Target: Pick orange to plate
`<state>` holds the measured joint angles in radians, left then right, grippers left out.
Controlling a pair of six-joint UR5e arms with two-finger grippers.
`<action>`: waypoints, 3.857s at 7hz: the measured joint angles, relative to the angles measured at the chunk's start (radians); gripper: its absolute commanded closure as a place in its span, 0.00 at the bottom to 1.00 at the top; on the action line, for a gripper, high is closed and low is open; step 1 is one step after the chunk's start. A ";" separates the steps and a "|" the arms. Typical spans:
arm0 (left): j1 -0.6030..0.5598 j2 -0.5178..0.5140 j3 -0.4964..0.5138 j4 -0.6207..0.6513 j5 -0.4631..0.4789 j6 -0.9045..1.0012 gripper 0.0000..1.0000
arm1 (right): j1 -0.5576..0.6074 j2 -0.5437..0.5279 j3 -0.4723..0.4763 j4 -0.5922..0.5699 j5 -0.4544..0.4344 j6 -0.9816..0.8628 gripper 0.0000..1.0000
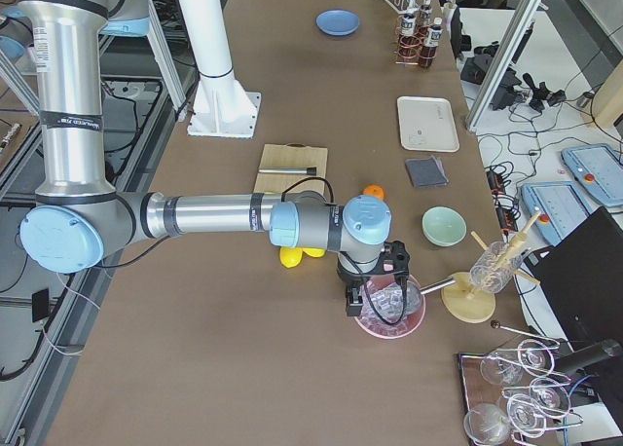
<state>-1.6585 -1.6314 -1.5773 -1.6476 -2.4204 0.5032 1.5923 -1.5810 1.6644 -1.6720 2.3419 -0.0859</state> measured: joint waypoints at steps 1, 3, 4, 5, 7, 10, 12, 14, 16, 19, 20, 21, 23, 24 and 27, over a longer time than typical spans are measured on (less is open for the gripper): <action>0.000 0.001 0.021 -0.032 -0.020 0.005 0.01 | 0.000 0.000 0.000 0.000 0.000 0.000 0.00; 0.001 -0.007 0.045 -0.049 -0.070 0.001 0.01 | 0.000 -0.001 0.000 0.000 0.000 0.000 0.00; 0.002 -0.006 0.046 -0.051 -0.078 -0.007 0.02 | 0.000 -0.003 0.000 0.000 0.000 0.000 0.00; 0.004 0.002 0.048 -0.053 -0.079 -0.045 0.02 | 0.000 -0.004 0.000 0.000 0.000 0.000 0.00; 0.032 0.039 0.091 -0.149 -0.069 -0.174 0.02 | 0.000 -0.007 0.000 0.001 0.019 0.000 0.00; 0.173 0.117 0.275 -0.612 -0.051 -0.461 0.02 | 0.000 -0.014 0.034 0.005 0.030 -0.009 0.00; 0.282 0.130 0.373 -0.822 0.013 -0.593 0.02 | -0.004 -0.044 0.050 0.063 0.018 -0.010 0.00; 0.337 0.131 0.398 -0.872 0.030 -0.654 0.19 | -0.006 -0.084 0.048 0.148 0.016 -0.004 0.00; 0.349 0.131 0.406 -0.879 0.028 -0.671 0.50 | -0.006 -0.092 0.047 0.164 0.016 -0.002 0.00; 0.370 0.131 0.409 -0.880 0.023 -0.682 0.66 | -0.006 -0.092 0.046 0.166 0.016 -0.002 0.00; 0.375 0.131 0.410 -0.880 0.023 -0.683 0.95 | -0.006 -0.091 0.045 0.166 0.015 -0.002 0.00; 0.377 0.130 0.409 -0.880 0.022 -0.684 1.00 | -0.006 -0.091 0.045 0.167 0.015 -0.002 0.00; 0.376 0.119 0.400 -0.881 0.016 -0.724 1.00 | -0.006 -0.091 0.047 0.167 0.016 -0.002 0.00; 0.373 0.108 0.384 -0.881 -0.012 -0.777 1.00 | -0.006 -0.091 0.047 0.167 0.016 -0.002 0.00; 0.362 0.069 0.221 -0.893 -0.134 -1.119 1.00 | -0.006 -0.091 0.048 0.167 0.016 -0.002 0.00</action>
<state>-1.2963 -1.5621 -1.3567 -2.5408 -2.5545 -0.6153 1.5861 -1.6720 1.7119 -1.5048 2.3581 -0.0874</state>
